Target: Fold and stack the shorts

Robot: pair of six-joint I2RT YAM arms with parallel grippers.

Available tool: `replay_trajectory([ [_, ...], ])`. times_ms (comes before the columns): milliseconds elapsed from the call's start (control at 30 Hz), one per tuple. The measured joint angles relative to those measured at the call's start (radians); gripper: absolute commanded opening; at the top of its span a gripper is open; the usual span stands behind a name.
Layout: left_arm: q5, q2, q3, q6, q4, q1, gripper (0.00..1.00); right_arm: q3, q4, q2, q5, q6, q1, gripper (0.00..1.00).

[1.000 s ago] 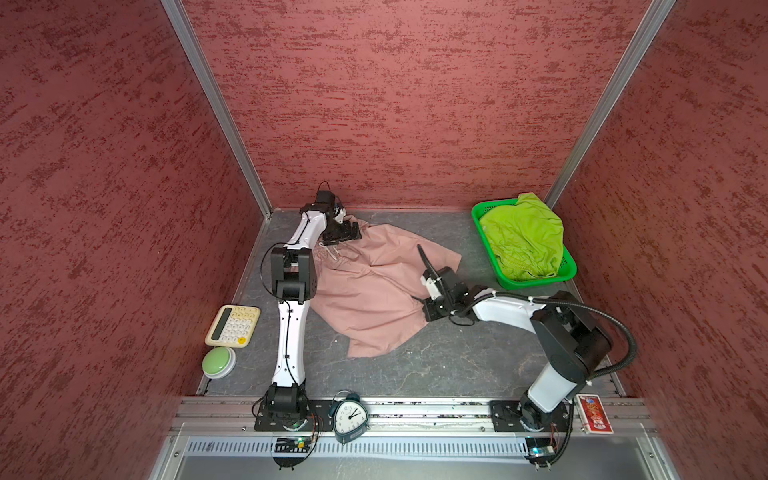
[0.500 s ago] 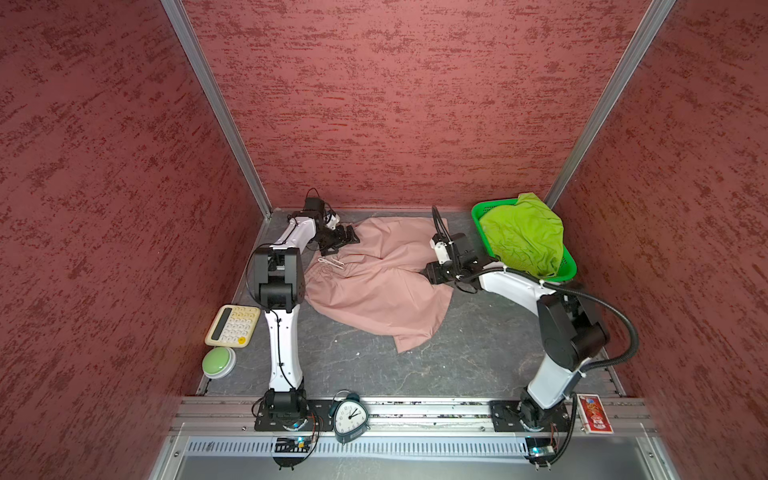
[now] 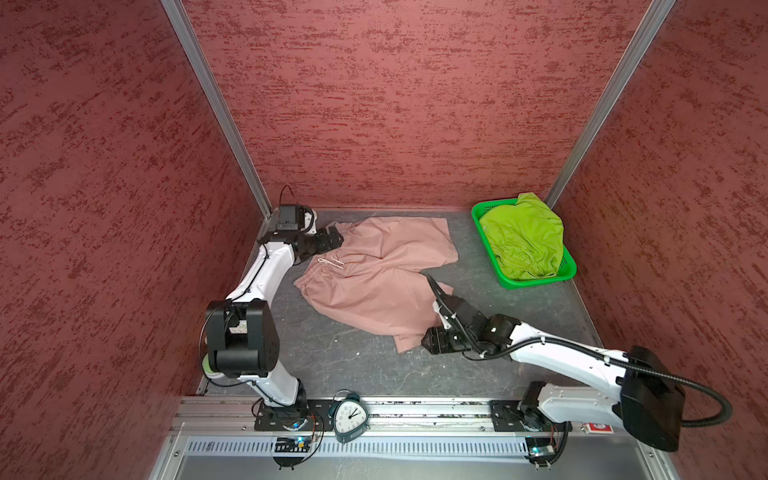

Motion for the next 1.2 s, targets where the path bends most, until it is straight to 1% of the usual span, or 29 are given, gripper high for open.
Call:
replay_trajectory([
  [100, 0.005, -0.055, -0.151, -0.033, 0.032, 0.043, 0.99, 0.0, 0.018, 0.042, 0.024, 0.086, 0.036, 0.73],
  [200, -0.005, -0.08, -0.232, -0.064, 0.05, 0.087, 0.99, 0.005, 0.068, 0.1, 0.031, 0.143, 0.048, 0.79],
  [300, -0.023, -0.118, -0.288, -0.092, 0.076, 0.109, 0.99, 0.017, 0.109, 0.181, 0.029, 0.167, 0.06, 0.8],
  [333, -0.026, -0.126, -0.298, -0.096, 0.083, 0.11, 0.99, 0.027, 0.112, 0.211, 0.028, 0.171, 0.064, 0.82],
  [400, -0.032, -0.131, -0.309, -0.104, 0.097, 0.11, 0.99, 0.06, 0.131, 0.244, 0.028, 0.175, 0.074, 0.94],
  [467, -0.04, -0.129, -0.314, -0.107, 0.105, 0.111, 0.99, 0.087, 0.155, 0.277, 0.029, 0.178, 0.081, 0.94],
  [500, -0.044, -0.129, -0.317, -0.107, 0.108, 0.111, 0.99, 0.097, 0.163, 0.288, 0.03, 0.178, 0.084, 0.93],
  [533, -0.045, -0.129, -0.32, -0.108, 0.111, 0.112, 0.99, 0.113, 0.161, 0.306, 0.036, 0.178, 0.085, 0.89],
  [600, -0.047, -0.129, -0.327, -0.109, 0.117, 0.115, 0.99, 0.14, 0.159, 0.337, 0.046, 0.174, 0.088, 0.78],
  [667, -0.046, -0.129, -0.333, -0.11, 0.119, 0.118, 0.99, 0.176, 0.142, 0.375, 0.061, 0.169, 0.092, 0.64],
  [700, -0.046, -0.129, -0.335, -0.11, 0.12, 0.119, 0.99, 0.198, 0.123, 0.391, 0.072, 0.165, 0.093, 0.58],
  [833, -0.039, -0.129, -0.342, -0.11, 0.127, 0.122, 0.99, 0.272, 0.026, 0.457, 0.133, 0.15, 0.111, 0.24],
  [933, -0.035, -0.127, -0.355, -0.114, 0.138, 0.123, 0.99, 0.283, -0.031, 0.463, 0.173, 0.144, 0.118, 0.01],
  [1067, -0.023, -0.112, -0.376, -0.122, 0.146, 0.123, 0.99, 0.278, -0.112, 0.446, 0.227, 0.143, 0.121, 0.0],
  [1200, 0.01, -0.092, -0.4, -0.14, 0.167, 0.123, 0.99, 0.262, -0.243, 0.399, 0.283, 0.139, 0.121, 0.0],
])
